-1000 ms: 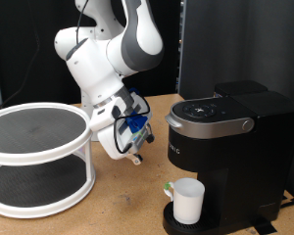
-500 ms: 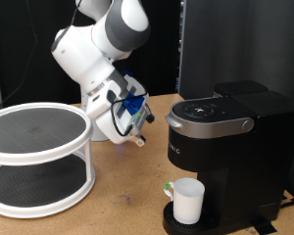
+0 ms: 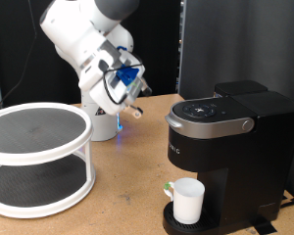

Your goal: Make a cup of coffee with the keurig machine

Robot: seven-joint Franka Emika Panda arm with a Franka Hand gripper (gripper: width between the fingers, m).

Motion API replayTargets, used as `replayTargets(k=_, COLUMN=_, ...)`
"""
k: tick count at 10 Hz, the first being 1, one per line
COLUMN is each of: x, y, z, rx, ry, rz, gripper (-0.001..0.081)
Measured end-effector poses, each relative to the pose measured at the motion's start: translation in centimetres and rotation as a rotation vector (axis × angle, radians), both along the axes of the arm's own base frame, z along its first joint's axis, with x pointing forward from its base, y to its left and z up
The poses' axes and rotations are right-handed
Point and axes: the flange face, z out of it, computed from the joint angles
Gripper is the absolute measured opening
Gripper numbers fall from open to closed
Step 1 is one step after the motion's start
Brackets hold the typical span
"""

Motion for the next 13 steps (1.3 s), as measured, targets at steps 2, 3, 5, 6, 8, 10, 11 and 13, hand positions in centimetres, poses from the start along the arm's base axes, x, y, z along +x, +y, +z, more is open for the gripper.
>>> replayTargets(k=2, x=-0.7, y=-0.4, z=2.7, rx=0.029, ry=-0.001, rz=-0.004, gripper=0.0803)
replayTargets(k=3, x=-1.1, y=-0.6, z=4.0, rx=0.037, ry=0.002, rz=0.003, gripper=0.0803)
replayTargets(k=5, x=-1.5, y=-0.8, z=4.6, rx=0.044, ry=0.009, rz=0.005, gripper=0.0803)
replayTargets(k=6, x=-1.5, y=-0.7, z=4.6, rx=0.065, ry=0.005, rz=-0.007, gripper=0.0803)
replayTargets(k=8, x=-1.1, y=-0.5, z=5.0, rx=0.147, ry=-0.025, rz=-0.072, gripper=0.0803)
replayTargets(k=10, x=0.0, y=0.7, z=6.4, rx=0.16, ry=-0.054, rz=-0.108, gripper=0.0803)
replayTargets(k=11, x=0.7, y=1.8, z=7.4, rx=0.13, ry=-0.063, rz=-0.107, gripper=0.0803)
replayTargets(k=13, x=1.9, y=4.0, z=9.2, rx=0.022, ry=-0.077, rz=-0.066, gripper=0.0803)
